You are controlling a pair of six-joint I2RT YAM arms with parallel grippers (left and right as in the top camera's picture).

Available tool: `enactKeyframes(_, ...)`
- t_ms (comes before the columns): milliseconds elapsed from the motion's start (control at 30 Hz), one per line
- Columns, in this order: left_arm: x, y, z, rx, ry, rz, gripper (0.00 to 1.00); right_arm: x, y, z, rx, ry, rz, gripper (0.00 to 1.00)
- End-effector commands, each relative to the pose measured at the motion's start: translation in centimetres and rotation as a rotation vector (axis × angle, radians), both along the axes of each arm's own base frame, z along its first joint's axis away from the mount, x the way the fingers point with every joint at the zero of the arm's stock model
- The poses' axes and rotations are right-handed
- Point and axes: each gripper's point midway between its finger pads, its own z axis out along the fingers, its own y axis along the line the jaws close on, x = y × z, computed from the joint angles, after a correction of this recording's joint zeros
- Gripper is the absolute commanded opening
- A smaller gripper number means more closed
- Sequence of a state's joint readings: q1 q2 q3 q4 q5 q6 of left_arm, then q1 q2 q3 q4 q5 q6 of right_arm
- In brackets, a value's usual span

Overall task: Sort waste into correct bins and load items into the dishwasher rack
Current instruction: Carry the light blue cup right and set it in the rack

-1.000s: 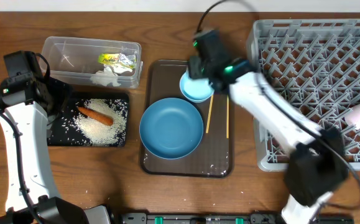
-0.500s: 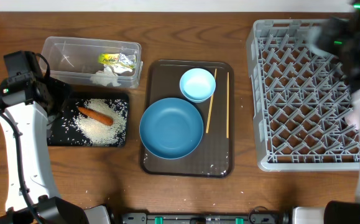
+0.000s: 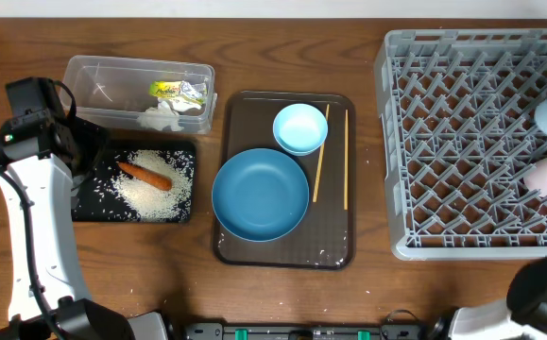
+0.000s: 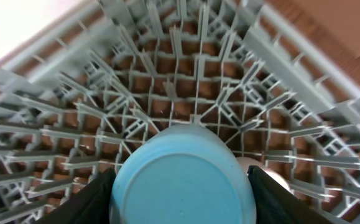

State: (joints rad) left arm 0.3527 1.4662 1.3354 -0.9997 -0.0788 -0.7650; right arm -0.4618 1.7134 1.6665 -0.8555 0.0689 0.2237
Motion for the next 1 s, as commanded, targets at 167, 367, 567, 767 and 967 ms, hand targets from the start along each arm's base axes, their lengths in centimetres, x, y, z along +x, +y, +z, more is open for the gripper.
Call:
enactKeyframes(167,-0.2,0.3,-0.2,0.006,0.016,0.006,0.98,1.0,0.1,-4.6,0.063,0.088,0.034,0.52)
enactKeyframes(367,-0.2,0.3,-0.2,0.007,0.017,0.007,0.98,0.9,0.4,-5.4,0.086,0.111,0.046,0.77)
enactKeyframes(567,-0.2,0.3,-0.2,0.006,0.016,0.006,0.98,0.8,1.1,-5.6,0.116,0.113,0.065,0.85)
enactKeyframes(767,-0.2,0.3,-0.2,0.006,0.016,0.006,0.98,1.1,2.9,-4.1,0.148,0.069,0.122,0.88)
enactKeyframes(967,-0.2,0.3,-0.2,0.007,0.017,0.006,0.98,1.6,6.0,-0.8,0.127,0.001,0.197,0.87)
